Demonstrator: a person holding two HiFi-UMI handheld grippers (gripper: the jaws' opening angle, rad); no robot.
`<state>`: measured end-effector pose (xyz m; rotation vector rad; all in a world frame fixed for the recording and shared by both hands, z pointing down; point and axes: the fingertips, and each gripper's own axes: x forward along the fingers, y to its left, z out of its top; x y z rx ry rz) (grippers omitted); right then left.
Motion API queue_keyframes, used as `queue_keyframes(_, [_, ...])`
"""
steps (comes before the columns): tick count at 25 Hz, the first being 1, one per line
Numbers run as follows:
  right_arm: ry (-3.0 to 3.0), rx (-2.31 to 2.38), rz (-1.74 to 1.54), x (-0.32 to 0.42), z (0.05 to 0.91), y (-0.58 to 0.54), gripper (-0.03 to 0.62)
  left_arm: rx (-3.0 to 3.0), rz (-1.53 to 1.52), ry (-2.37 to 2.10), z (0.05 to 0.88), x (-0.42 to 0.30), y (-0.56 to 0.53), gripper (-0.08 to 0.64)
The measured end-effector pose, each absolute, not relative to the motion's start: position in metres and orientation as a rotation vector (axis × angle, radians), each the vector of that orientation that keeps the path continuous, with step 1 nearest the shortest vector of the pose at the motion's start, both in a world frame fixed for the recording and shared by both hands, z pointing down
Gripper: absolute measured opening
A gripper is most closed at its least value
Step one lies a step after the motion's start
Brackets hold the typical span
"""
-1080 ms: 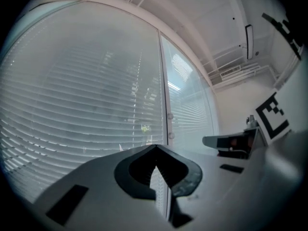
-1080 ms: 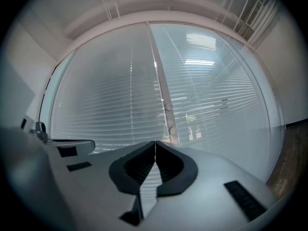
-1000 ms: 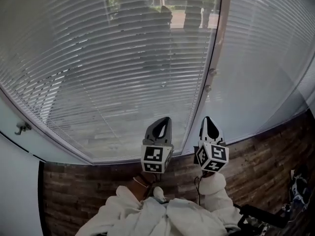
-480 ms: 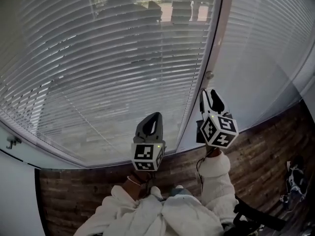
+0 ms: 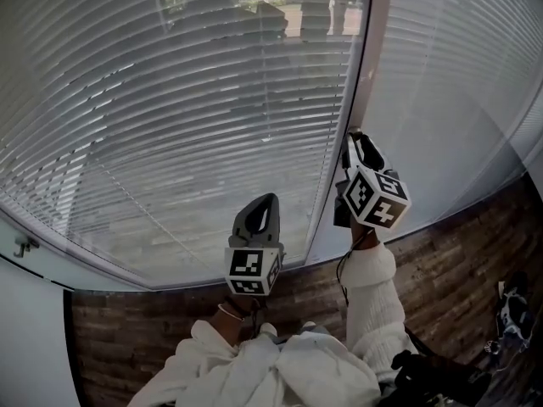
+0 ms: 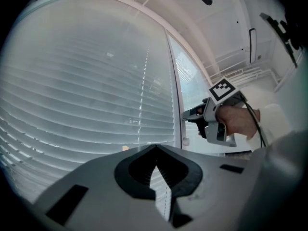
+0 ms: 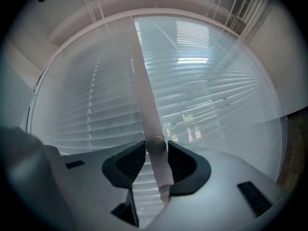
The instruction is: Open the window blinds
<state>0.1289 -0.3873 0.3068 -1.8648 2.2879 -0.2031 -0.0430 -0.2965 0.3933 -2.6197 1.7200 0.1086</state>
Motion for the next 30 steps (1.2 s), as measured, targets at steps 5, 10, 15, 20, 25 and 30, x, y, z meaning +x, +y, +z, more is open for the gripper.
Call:
queue_keyframes(5, [2.313,-1.883,-0.238,0.13,0.305,-0.39,0.133,-2.62,0.096,1.718,0.396,-0.04,-0.3,0.0])
queue_keyframes(10, [2.44,-2.035,0.023,0.128,0.304,-0.391,0.132,-2.622,0.09,1.721,0.398,-0.041,-0.303,0.0])
queue_keyframes(15, [2.591,-2.197,0.423,0.12,0.303,-0.388,0.132,-2.628,0.077,1.715,0.403,-0.043,-0.304,0.0])
queue_keyframes(20, [2.691,-2.286,0.834,0.116,0.305,-0.385,0.132,-2.624,0.079,1.728,0.404,-0.047,-0.307,0.0])
queue_keyframes(25, [2.721,-2.308,1.163,0.113,0.306,-0.385,0.132,-2.618,0.077,1.725,0.402,-0.046,-0.309,0.0])
queue_keyframes(30, [2.727,-2.31,1.445,0.112,0.309,-0.385,0.132,-2.613,0.074,1.729,0.403,-0.044,-0.309,0.0])
